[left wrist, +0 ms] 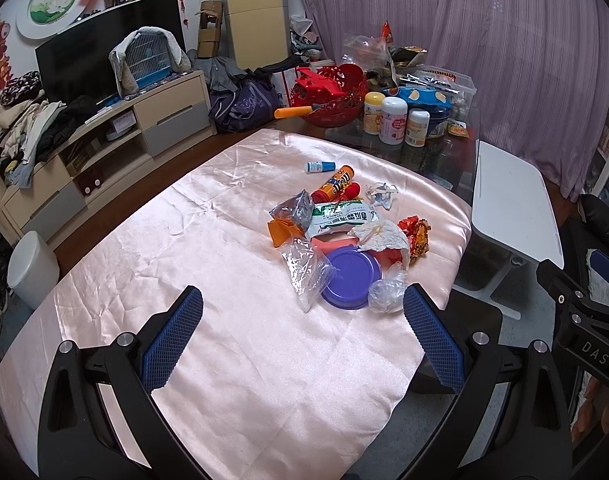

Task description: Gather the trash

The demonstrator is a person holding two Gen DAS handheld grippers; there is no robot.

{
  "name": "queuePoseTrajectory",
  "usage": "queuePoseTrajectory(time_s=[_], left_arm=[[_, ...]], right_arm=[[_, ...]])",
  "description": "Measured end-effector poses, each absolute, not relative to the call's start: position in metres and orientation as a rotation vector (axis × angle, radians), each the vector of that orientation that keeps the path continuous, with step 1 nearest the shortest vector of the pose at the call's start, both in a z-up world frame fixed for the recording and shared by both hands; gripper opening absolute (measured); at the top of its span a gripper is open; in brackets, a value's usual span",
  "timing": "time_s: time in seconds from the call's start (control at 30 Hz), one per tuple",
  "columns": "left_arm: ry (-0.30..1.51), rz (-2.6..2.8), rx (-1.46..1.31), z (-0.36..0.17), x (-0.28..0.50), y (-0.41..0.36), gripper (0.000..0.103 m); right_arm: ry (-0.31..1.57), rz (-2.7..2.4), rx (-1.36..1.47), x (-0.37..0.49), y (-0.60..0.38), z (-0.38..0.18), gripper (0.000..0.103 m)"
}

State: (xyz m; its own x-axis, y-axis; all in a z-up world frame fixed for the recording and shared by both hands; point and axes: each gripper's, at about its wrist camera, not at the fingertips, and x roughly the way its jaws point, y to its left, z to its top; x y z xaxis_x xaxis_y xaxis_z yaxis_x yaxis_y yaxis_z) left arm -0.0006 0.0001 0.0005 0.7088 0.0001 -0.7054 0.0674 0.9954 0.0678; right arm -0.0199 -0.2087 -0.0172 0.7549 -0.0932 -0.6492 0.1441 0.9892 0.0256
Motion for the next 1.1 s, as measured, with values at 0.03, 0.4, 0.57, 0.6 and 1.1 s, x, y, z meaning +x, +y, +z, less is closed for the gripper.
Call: queuePoseTrajectory(time_s=[0.03,0.4,0.57,0.6,1.1], left_arm=[[0.783,-0.037,0.091,0.0004,-0.0006,0.0001,0.095],[0.782,-0.037,0.091,0.0005,-0.0006,0.0002,0.095],[0.782,-0.037,0.09,0.0005,-0.0006,0.0002,0.095],[0.782,-0.038,0.09,0.0005,-0.0006,0.0002,0.095],[0.783,-0.039,0.091,0.0005,-0.0006,0.0002,0.095]], right_arm=[[0.703,-0.13,0.075,-0.02,-0.2086,-0.0172,0.1],[0.702,-0.129,0.077,-0.0206,-0.2089,-0.0177,0.1],[0.702,-0.128,0.078,-0.0195,-0.2091,-0.0168,0.1],[0.703,-0.128,0.078,-0.0195,-0.2092,-0.0168,0.1],[0.705,-0.124,0.082,-0.0192,-0.2079,-0.0165,0.1]])
